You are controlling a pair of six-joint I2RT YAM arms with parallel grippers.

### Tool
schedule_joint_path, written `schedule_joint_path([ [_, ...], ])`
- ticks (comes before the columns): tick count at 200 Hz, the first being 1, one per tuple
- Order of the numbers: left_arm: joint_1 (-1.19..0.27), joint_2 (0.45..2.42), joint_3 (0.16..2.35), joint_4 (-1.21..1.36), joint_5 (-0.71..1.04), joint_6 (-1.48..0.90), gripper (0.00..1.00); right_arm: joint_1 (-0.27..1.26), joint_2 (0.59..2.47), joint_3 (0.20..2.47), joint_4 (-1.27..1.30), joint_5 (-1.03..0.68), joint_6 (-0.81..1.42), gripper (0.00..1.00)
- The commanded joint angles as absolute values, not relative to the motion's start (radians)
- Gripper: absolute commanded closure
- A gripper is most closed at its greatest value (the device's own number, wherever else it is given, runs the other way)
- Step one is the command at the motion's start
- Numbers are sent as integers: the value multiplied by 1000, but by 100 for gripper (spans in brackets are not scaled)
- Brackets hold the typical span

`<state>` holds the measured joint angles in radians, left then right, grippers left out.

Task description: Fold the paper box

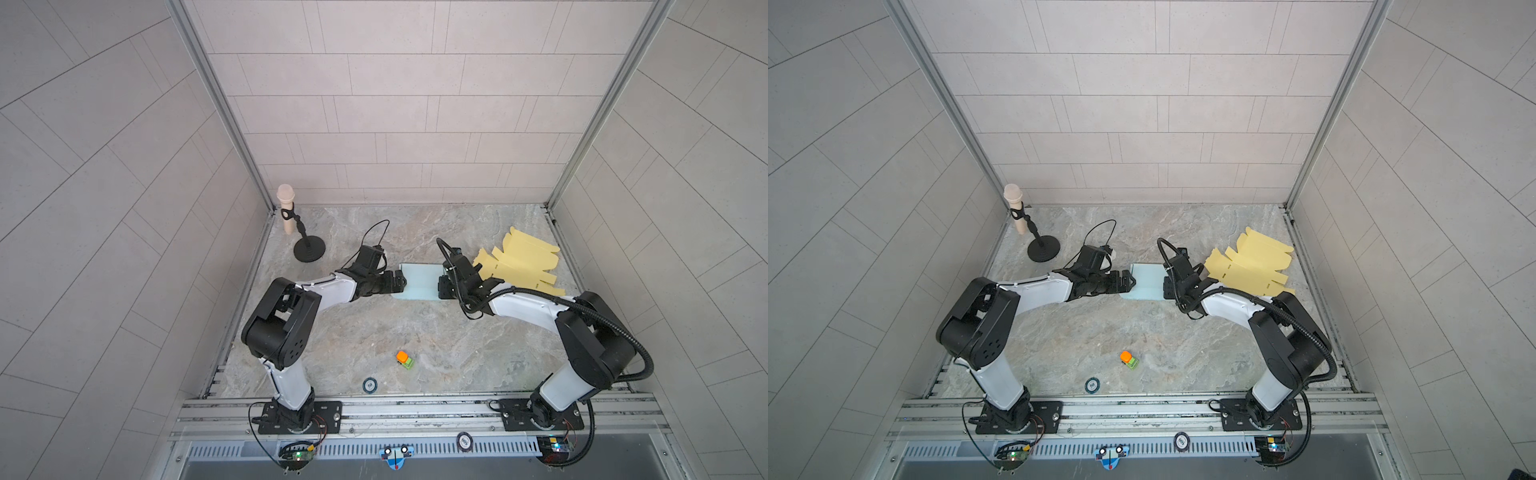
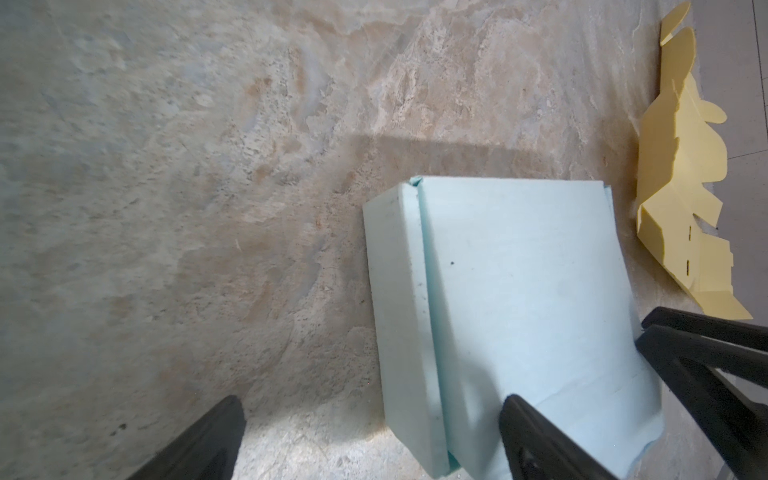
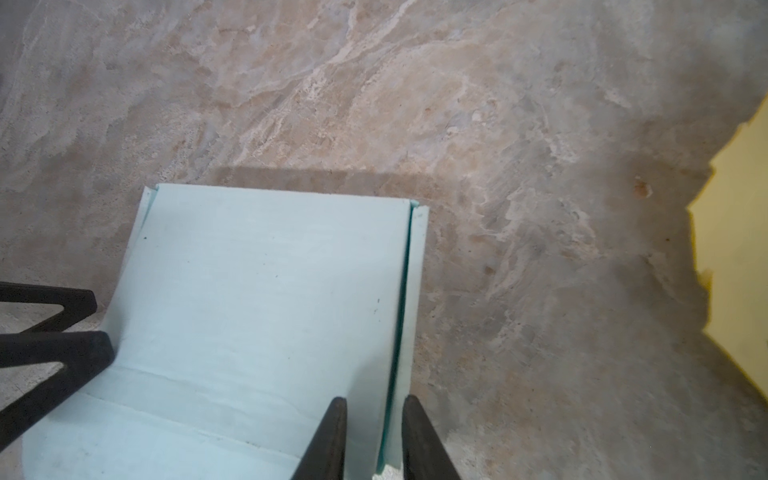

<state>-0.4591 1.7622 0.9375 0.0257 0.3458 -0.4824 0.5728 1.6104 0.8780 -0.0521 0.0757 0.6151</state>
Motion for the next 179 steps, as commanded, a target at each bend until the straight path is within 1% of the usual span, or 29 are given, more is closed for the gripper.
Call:
schedule_joint_path([
  [1,-469,1782,923,22,326,-475,0,570,1626,862,-62,87,634,74],
  [42,-478,1794,920,14,306,-465,0,570,1640,861,-58,87,635,74],
  [113,-485,1807,917,6,296,-453,7,570,1643,861,-59,90,637,73],
  [179,-485,1795,914,-6,292,-445,8,570,1644,880,-72,85,631,73],
])
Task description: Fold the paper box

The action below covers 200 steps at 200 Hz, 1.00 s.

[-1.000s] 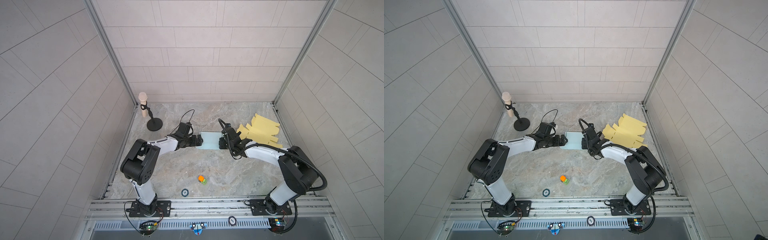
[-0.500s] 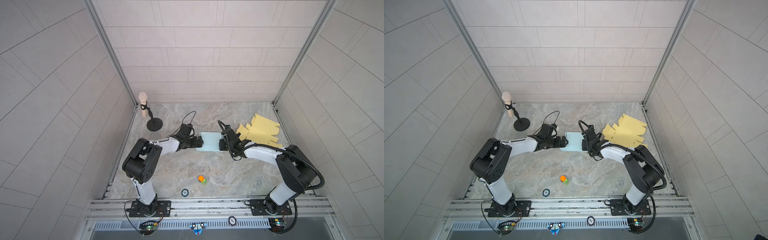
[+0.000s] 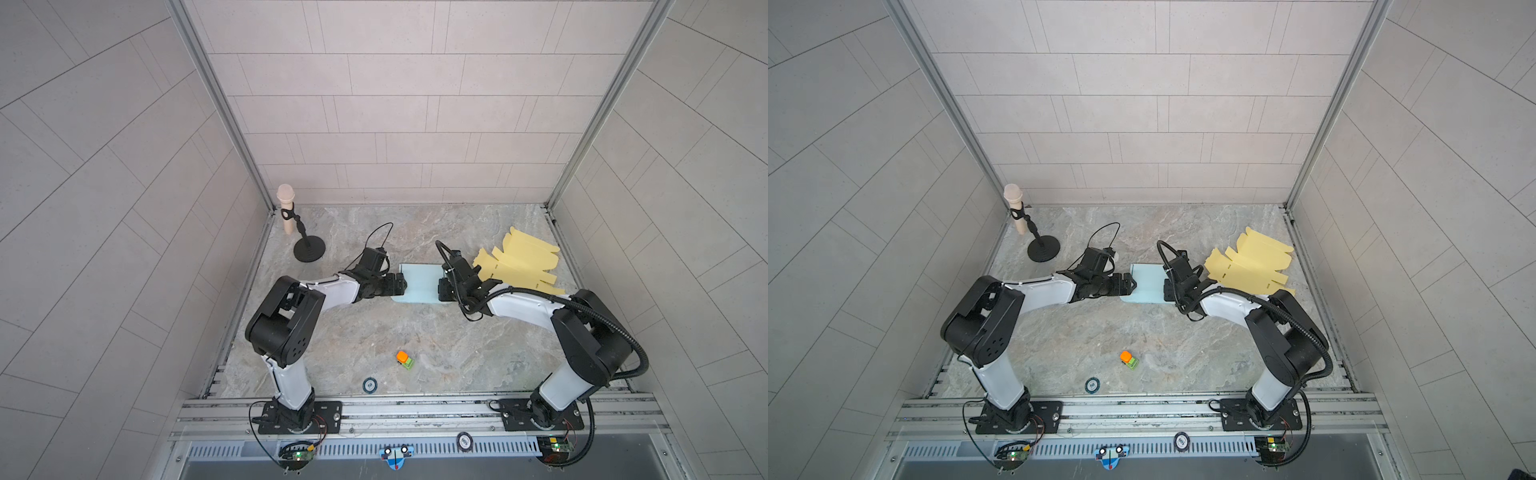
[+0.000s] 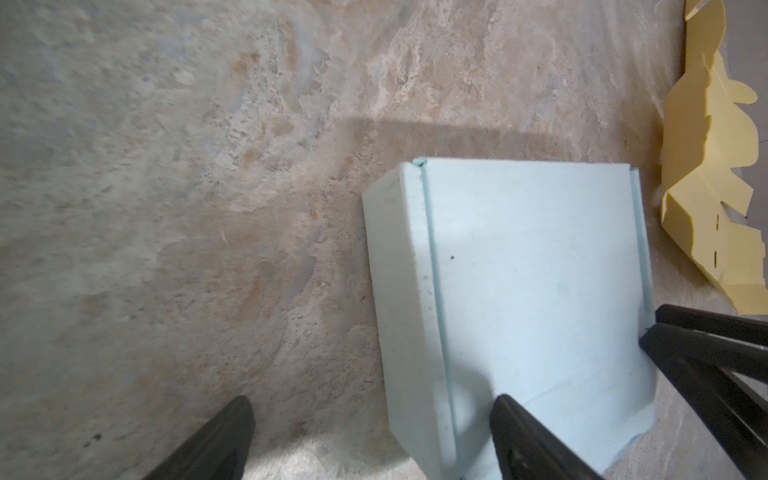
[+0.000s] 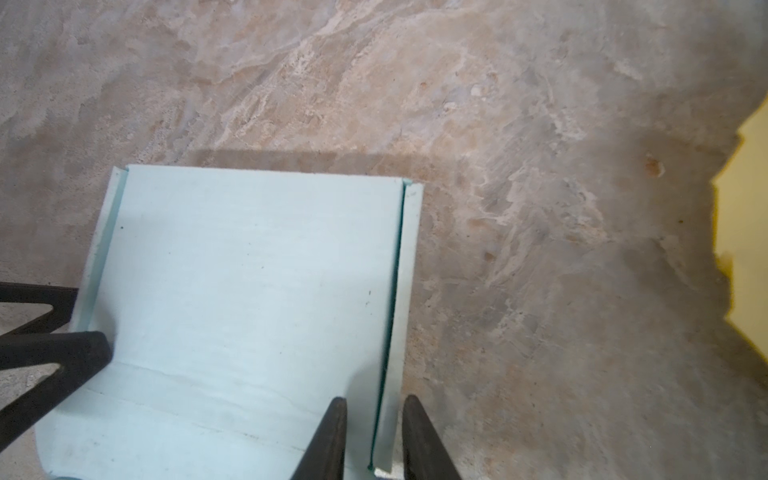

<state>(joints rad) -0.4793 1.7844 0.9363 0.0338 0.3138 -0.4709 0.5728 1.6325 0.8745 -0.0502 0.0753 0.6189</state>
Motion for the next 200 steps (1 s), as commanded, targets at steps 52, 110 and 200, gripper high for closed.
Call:
schedule_joint_path([
  [52,-485,1773,920,-39,273,-443,8,569,1585,894,-105,95,603,66],
  [110,-486,1729,931,-75,242,-454,6,570,1504,926,-194,98,562,53],
  [200,-536,1563,891,-132,210,-456,0,582,1443,981,-389,48,523,40],
])
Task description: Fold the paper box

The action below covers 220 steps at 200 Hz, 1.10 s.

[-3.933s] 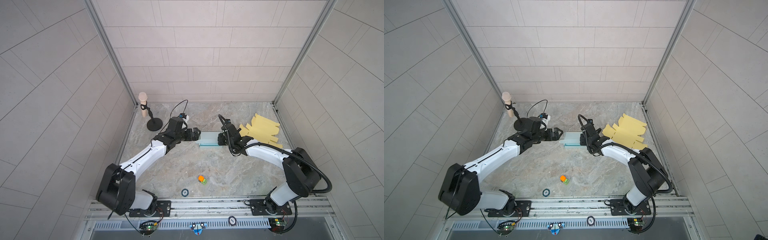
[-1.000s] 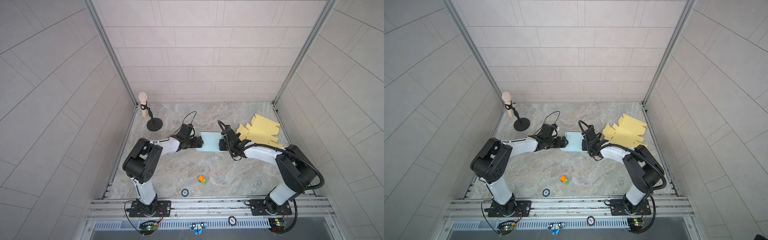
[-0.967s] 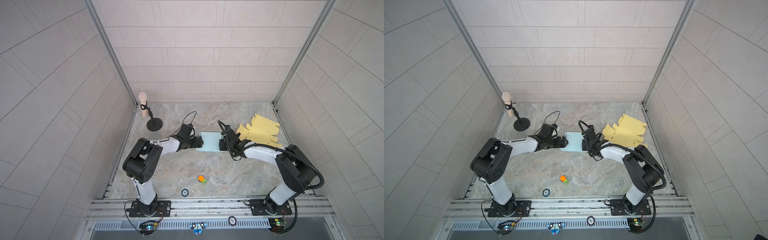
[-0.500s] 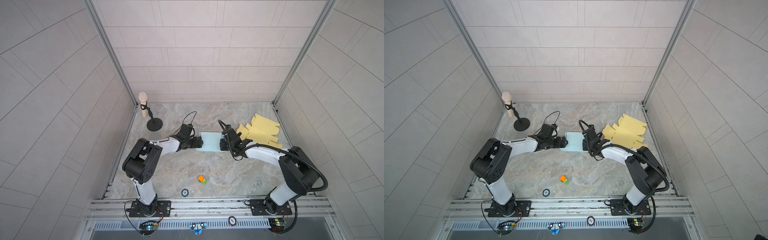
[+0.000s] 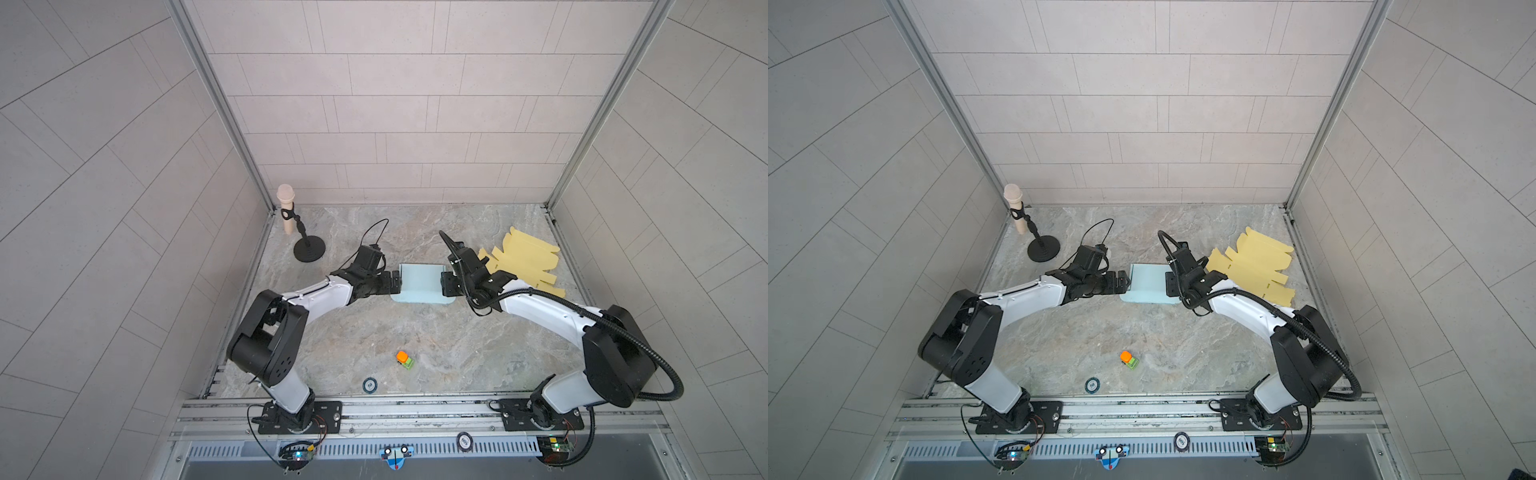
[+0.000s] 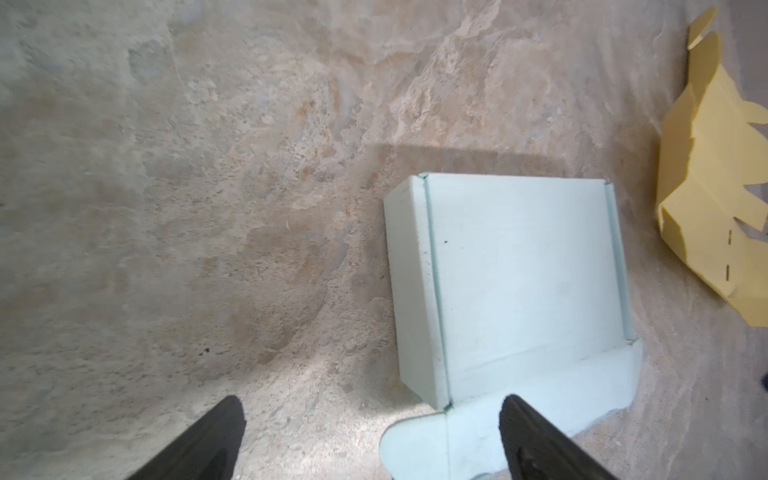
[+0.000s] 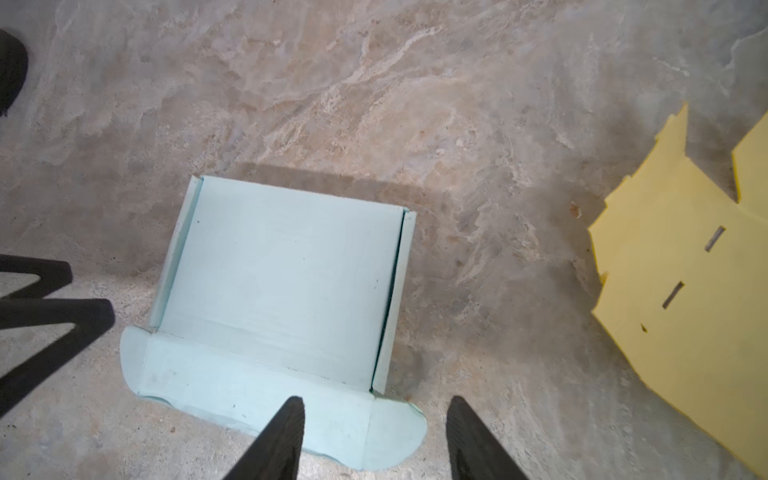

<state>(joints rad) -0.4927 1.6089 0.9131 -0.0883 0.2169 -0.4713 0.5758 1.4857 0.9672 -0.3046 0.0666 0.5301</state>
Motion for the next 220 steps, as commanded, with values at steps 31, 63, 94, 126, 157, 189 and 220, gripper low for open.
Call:
schedule_joint_path([
  [31,-587,1516,876,-161,230,-450,0,583,1411,963,-418,11,531,38],
  [63,-619,1512,855,-141,249,-468,0,582,1421,950,-421,12,540,38],
  [94,-618,1518,840,-111,257,-485,1,580,1471,950,-383,-17,556,38],
  [126,-619,1530,854,-106,261,-485,2,580,1522,969,-352,-53,572,38],
  [157,-620,1551,872,-100,271,-488,5,581,1557,988,-348,-57,575,38],
  [189,-636,1576,890,-95,272,-496,7,580,1596,987,-335,-72,580,38],
  [220,-657,1578,912,-123,242,-496,12,584,1606,974,-310,-89,590,38],
])
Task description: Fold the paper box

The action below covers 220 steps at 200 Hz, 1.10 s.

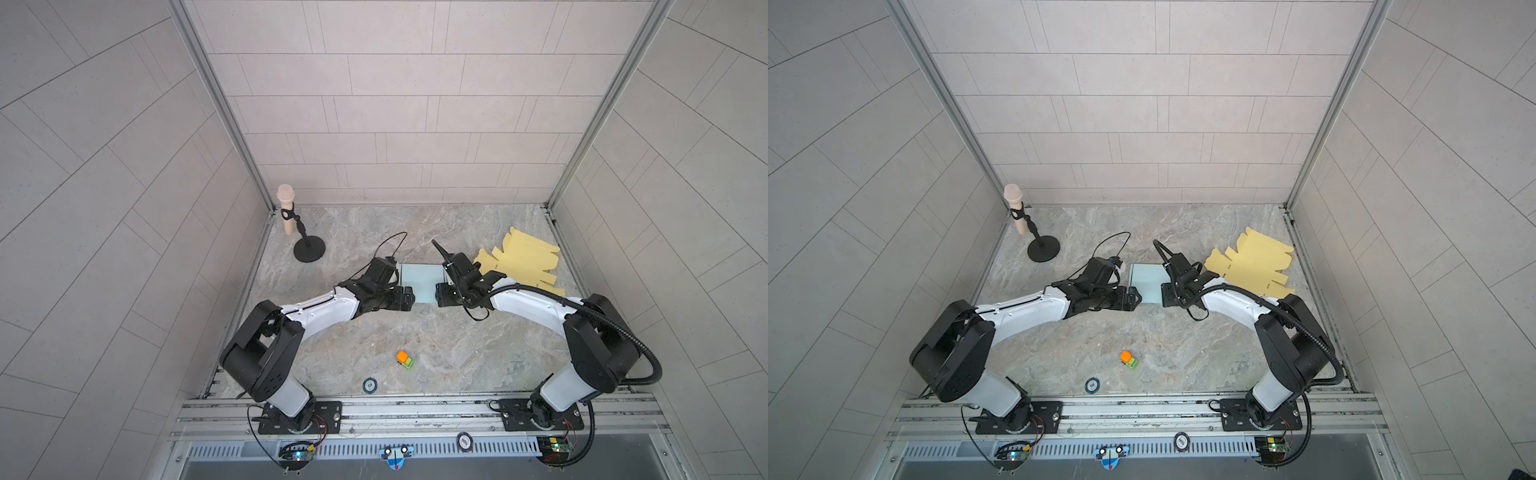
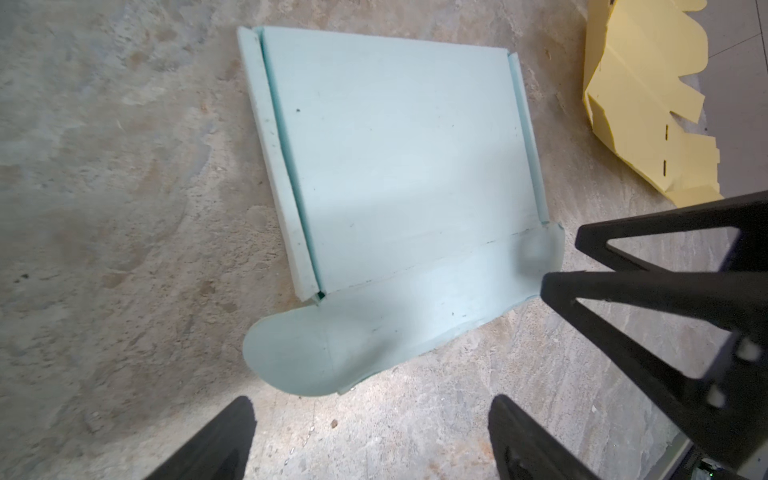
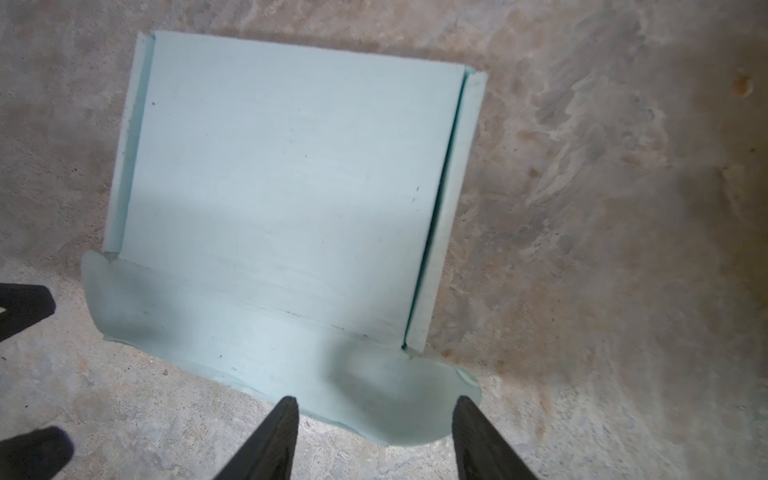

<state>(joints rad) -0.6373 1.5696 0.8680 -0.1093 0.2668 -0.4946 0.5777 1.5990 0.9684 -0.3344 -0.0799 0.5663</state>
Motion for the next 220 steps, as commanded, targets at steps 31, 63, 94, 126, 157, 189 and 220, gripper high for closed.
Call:
schedule_joint_path([
  [31,-678,1594,933,-147,219,-491,13,584,1618,972,-300,-89,591,38],
  [63,-678,1613,934,-131,214,-497,13,583,1640,967,-288,-100,599,38],
  [94,-678,1645,956,-130,220,-488,13,584,1639,957,-275,-93,611,37],
  [126,-678,1669,968,-120,228,-489,14,584,1649,954,-260,-109,617,37],
  [157,-678,1681,964,-105,236,-497,14,584,1663,950,-240,-132,633,37],
  [189,-678,1690,953,-92,239,-502,14,586,1668,945,-230,-132,642,36],
  [220,-678,1699,945,-73,247,-506,14,589,1669,940,-221,-136,649,36],
])
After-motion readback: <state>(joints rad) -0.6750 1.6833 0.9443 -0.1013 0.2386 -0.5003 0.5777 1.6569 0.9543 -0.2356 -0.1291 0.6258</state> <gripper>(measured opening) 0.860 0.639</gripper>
